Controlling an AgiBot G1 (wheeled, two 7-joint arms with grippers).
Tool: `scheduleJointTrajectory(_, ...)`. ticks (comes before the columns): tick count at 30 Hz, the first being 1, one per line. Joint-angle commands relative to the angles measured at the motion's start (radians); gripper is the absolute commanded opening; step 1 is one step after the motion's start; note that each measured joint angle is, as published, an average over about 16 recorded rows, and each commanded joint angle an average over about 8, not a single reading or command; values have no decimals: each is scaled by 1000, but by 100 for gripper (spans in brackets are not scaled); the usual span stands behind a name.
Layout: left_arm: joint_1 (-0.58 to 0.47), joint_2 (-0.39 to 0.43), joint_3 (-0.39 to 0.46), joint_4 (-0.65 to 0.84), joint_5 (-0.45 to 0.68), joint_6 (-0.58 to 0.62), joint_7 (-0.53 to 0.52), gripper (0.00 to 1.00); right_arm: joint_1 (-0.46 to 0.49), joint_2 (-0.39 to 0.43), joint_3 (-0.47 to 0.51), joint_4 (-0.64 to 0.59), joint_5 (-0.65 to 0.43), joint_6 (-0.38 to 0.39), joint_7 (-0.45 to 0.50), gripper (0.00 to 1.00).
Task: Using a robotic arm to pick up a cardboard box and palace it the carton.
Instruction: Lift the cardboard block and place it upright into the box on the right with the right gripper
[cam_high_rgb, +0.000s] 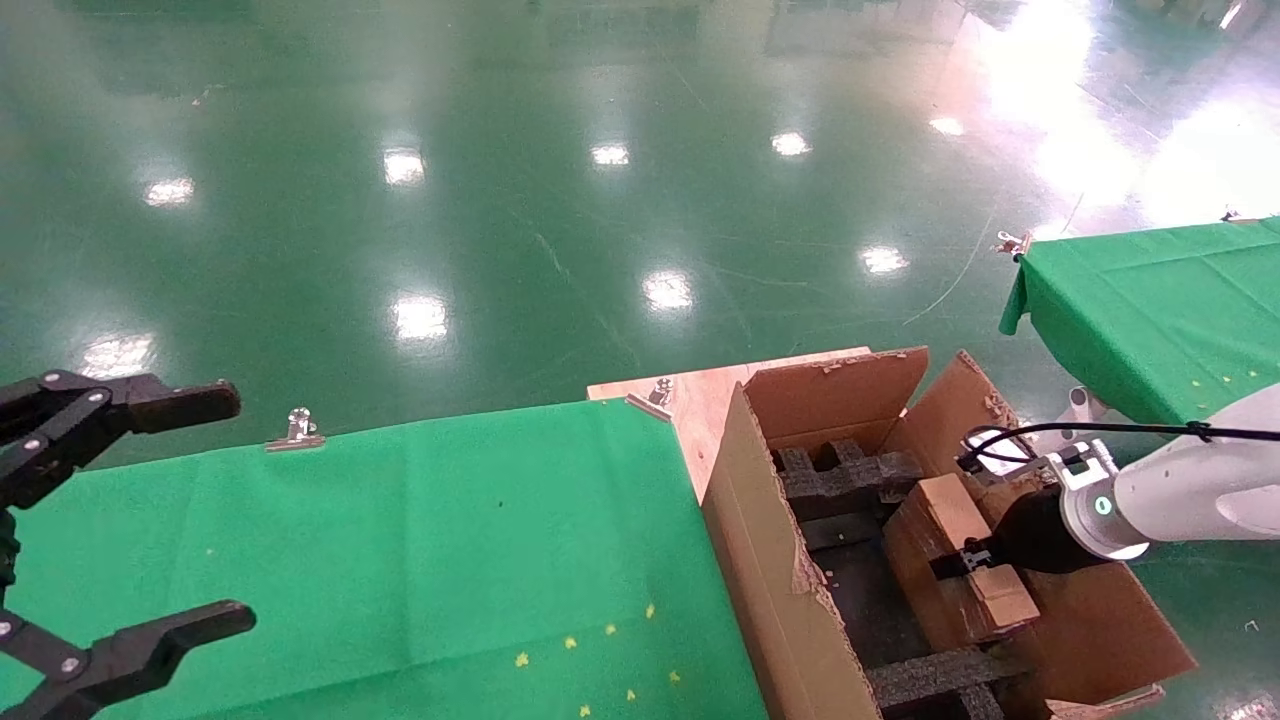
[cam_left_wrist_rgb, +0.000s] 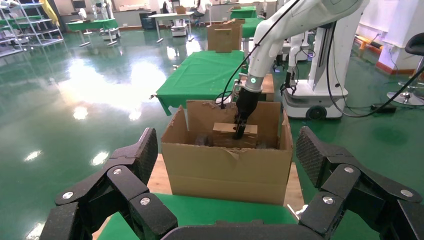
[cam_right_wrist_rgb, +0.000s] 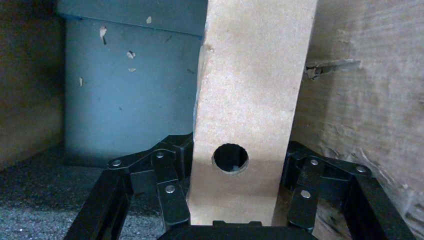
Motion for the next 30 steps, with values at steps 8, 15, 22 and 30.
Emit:
scheduleJointTrajectory(8, 0, 0, 0, 0, 0, 0, 0, 100, -32, -28, 14, -60, 22, -21, -27, 100)
scheduleJointTrajectory(15, 0, 0, 0, 0, 0, 0, 0, 100, -25, -22, 12, -49, 18, -20, -23, 100)
scheduleJointTrajectory(22, 0, 0, 0, 0, 0, 0, 0, 100, -3, -18, 9, -42, 12, -29, -18, 100)
scheduleJointTrajectory(30, 0, 0, 0, 0, 0, 0, 0, 100, 48, -3, -1, -8, -11, -25, -7, 100)
